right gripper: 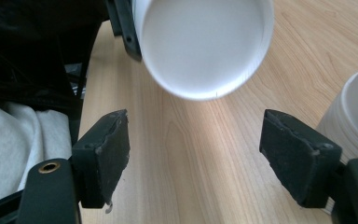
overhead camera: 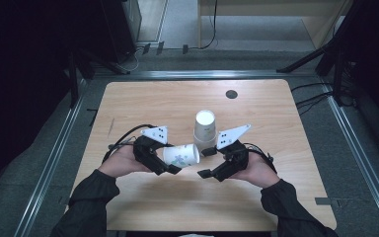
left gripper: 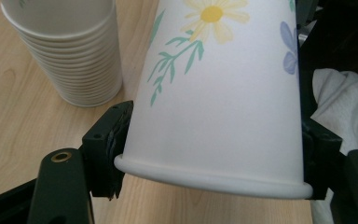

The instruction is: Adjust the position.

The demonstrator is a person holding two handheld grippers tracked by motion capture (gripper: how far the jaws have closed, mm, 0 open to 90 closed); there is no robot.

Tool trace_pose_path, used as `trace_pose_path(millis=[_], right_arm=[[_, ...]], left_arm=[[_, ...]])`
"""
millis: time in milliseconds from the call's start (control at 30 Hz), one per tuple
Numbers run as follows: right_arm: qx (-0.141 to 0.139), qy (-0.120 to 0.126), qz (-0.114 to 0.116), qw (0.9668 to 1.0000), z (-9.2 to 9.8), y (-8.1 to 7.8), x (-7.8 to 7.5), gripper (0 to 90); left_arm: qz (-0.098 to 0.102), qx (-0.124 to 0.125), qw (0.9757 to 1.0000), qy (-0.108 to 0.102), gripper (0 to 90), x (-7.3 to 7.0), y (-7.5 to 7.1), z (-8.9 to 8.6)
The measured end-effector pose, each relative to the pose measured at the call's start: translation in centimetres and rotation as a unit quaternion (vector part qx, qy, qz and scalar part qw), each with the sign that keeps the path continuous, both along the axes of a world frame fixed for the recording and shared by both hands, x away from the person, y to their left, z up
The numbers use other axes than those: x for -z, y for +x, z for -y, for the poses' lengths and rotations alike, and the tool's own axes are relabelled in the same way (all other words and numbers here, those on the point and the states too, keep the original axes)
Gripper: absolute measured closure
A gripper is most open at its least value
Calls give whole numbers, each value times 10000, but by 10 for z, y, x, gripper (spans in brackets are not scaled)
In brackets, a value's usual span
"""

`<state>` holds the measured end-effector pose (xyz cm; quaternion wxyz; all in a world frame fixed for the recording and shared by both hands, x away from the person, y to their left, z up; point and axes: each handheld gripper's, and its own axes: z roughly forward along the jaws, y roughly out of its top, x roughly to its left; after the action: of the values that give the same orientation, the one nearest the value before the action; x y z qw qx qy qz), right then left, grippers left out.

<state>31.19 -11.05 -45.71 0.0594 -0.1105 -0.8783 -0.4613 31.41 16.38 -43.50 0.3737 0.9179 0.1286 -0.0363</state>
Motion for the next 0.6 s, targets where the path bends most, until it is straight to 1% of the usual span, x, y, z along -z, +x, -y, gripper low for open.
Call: trace_pose_path(millis=[33,100,133,167,200,233,333,400,433,467,500,600], right_arm=[[44,-54,4,10000,0,0,0,245],[62,-50,-11,10000,0,1,1,246],[77,-49,10,10000,1,1,1,246],[83,-43,28,10000,1,1,1,247],[98,-38,34,9999,1,2,1,248],[120,-48,29,9999,2,2,0,248],[175,-43,35,9998,2,3,0,249],[181,-48,35,9998,3,3,1,249],[186,-50,48,9998,2,3,1,249],[175,-63,71,9998,2,3,1,249],[175,-63,71,9998,2,3,1,249],[171,-89,79,9998,1,3,2,249]], left_arm=[[-21,37,10000,51,267,-3,2,1],[71,111,9996,235,267,-10,5,2],[58,113,9995,283,267,-12,6,2],[91,136,9992,373,267,-14,7,3],[66,158,9989,440,267,-15,9,5],[103,187,9984,521,267,-16,10,6],[206,173,9972,699,267,-14,12,8],[154,153,9970,738,267,-10,14,9],[131,172,9969,753,268,-8,14,9],[87,214,9963,826,268,-5,15,11],[87,214,9963,826,268,-5,15,11],[36,318,9953,909,268,-1,14,15]])
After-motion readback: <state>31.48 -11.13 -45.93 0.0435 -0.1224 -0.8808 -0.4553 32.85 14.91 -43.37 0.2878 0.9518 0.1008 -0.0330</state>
